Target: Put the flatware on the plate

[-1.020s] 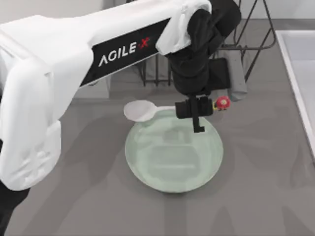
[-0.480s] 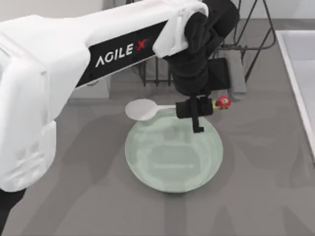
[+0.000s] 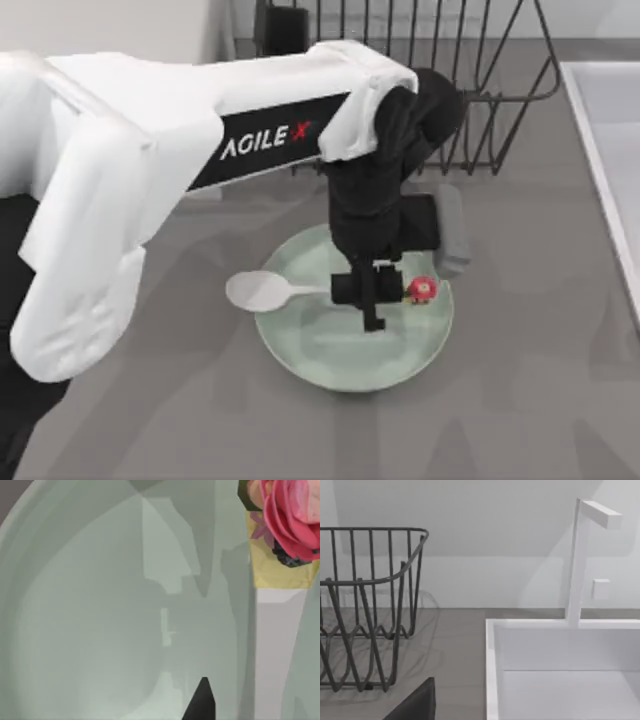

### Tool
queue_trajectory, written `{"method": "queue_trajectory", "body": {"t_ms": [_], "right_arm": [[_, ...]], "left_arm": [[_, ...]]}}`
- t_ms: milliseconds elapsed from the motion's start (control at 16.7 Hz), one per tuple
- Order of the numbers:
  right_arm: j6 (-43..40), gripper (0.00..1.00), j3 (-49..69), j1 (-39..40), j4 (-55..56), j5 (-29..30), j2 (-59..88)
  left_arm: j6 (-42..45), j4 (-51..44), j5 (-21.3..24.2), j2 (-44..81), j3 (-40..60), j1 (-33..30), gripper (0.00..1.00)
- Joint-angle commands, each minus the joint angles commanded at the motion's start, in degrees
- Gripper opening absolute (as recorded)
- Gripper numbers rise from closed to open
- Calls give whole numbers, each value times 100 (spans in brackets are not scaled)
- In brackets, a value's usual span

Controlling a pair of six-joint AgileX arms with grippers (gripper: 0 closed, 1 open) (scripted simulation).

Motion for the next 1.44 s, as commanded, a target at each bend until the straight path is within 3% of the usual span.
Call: {"method": "queue_trajectory", "body": {"t_ms": [300,1080,1440], "right_arm": [[0,100,0,0,0,0,0],[0,100,0,0,0,0,0],[0,100,0,0,0,0,0]], "left_arm": [[3,-12,14,31,-30,-1,0],[3,-12,14,31,-30,-1,98],[3,-12,14,31,-30,-1,100]]}}
